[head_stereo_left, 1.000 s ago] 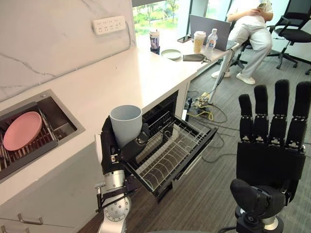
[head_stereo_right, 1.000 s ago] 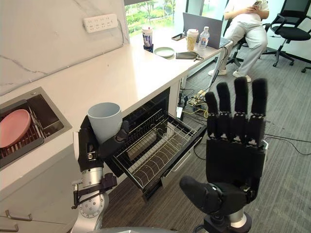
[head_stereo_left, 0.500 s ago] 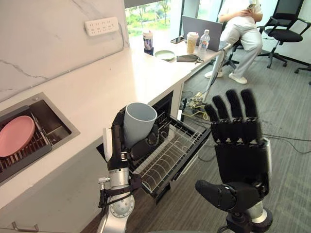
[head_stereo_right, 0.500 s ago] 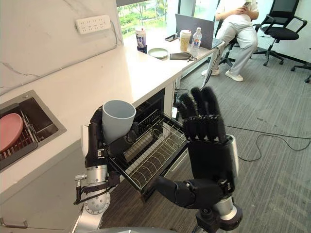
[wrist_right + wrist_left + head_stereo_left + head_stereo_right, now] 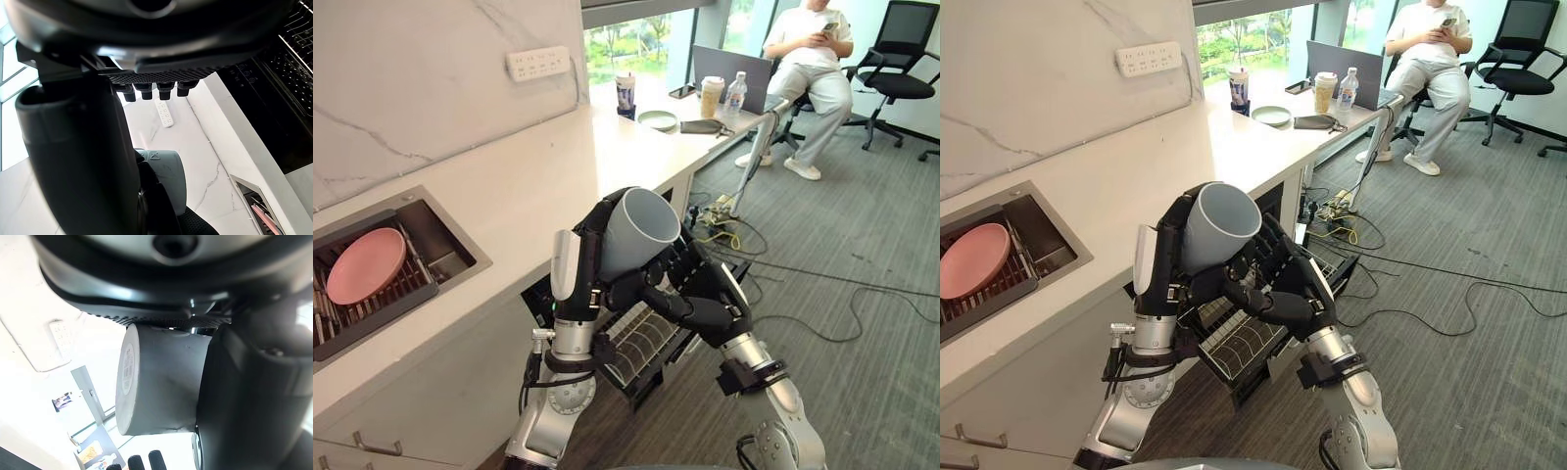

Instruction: Walk over to the sink, pick up the cup, carry it to the dishwasher, place the cup inside the dishwasher, then close the dishwasher door

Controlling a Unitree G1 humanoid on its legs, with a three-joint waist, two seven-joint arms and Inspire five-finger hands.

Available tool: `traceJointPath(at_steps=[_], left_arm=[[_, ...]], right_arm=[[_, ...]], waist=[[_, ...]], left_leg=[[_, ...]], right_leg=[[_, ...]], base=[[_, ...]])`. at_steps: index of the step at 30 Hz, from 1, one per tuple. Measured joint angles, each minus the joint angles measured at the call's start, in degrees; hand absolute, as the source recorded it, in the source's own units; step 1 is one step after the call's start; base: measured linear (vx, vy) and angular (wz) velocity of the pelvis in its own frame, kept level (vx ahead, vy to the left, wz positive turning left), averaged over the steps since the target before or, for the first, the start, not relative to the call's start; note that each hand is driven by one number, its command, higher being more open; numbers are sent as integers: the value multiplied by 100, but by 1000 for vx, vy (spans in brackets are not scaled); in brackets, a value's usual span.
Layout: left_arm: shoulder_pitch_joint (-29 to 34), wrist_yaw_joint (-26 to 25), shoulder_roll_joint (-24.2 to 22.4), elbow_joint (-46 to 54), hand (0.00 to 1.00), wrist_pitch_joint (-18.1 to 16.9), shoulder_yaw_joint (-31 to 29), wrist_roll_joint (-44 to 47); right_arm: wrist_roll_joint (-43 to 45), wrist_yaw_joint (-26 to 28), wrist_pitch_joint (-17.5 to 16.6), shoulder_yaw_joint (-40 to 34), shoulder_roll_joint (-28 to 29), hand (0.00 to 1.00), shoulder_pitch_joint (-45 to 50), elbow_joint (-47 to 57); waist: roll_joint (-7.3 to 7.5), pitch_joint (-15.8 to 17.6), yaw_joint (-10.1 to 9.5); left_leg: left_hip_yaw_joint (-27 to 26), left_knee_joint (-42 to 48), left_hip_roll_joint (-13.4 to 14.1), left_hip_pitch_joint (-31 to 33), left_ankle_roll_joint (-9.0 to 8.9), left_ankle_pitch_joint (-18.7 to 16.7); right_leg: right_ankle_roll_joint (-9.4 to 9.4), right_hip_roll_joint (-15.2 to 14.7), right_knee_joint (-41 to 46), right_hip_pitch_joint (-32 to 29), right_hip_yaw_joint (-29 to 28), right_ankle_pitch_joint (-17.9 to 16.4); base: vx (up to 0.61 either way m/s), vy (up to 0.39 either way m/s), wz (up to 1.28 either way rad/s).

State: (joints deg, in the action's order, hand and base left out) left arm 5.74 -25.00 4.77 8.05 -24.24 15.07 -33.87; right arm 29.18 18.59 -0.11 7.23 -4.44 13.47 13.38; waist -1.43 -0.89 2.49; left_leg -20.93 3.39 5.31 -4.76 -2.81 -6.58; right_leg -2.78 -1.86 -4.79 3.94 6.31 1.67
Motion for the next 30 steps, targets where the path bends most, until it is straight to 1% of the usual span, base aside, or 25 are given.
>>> traceJointPath(at_steps=[3, 7, 14, 19, 23, 30], left_arm=[[-1, 97, 74, -123, 0, 32, 37, 20], [-2, 239, 127, -162, 0, 40, 229, 25], [-17, 234, 168, -261, 0, 166, 298, 249], [-67, 189, 205, -501, 0, 225, 233, 247], [-69, 137, 205, -548, 0, 238, 216, 243], [-106, 140, 205, -548, 0, 236, 232, 231]], right_arm=[[2, -235, 45, 7, -86, 100, -100, -1], [48, -430, 45, -27, -120, 100, -288, -1], [109, -456, 46, -64, -316, 100, -418, 0], [331, -449, 47, -203, -285, 100, -551, 0], [332, -397, 59, -249, -287, 100, -687, 4], [333, -280, 176, -194, -291, 100, -869, 6]], waist=[[10, 4, 3], [82, 44, 2], [154, 80, -2], [165, 83, -4], [181, 93, -5], [197, 102, -8]], left_leg=[[6, -9, -48, 3, 29, 15], [9, -14, -99, 5, 74, 40], [8, -19, -173, 14, 145, 85], [3, -18, -200, 15, 165, 98], [-3, -18, -205, 16, 169, 100], [-1, -18, -206, 19, 170, 100]], right_leg=[[-44, -51, 0, -2, 3, 30], [-64, -101, 0, -7, 1, 61], [-99, -169, -1, -19, -8, 132], [-103, -196, -2, -27, -19, 157], [-105, -201, -3, -35, -26, 163], [-109, -202, -2, -36, -25, 171]], base=[[-48, 10, 2], [-73, 0, 0], [-65, -7, 0], [-52, -14, -1], [-27, -16, -1], [-9, -7, 0]])
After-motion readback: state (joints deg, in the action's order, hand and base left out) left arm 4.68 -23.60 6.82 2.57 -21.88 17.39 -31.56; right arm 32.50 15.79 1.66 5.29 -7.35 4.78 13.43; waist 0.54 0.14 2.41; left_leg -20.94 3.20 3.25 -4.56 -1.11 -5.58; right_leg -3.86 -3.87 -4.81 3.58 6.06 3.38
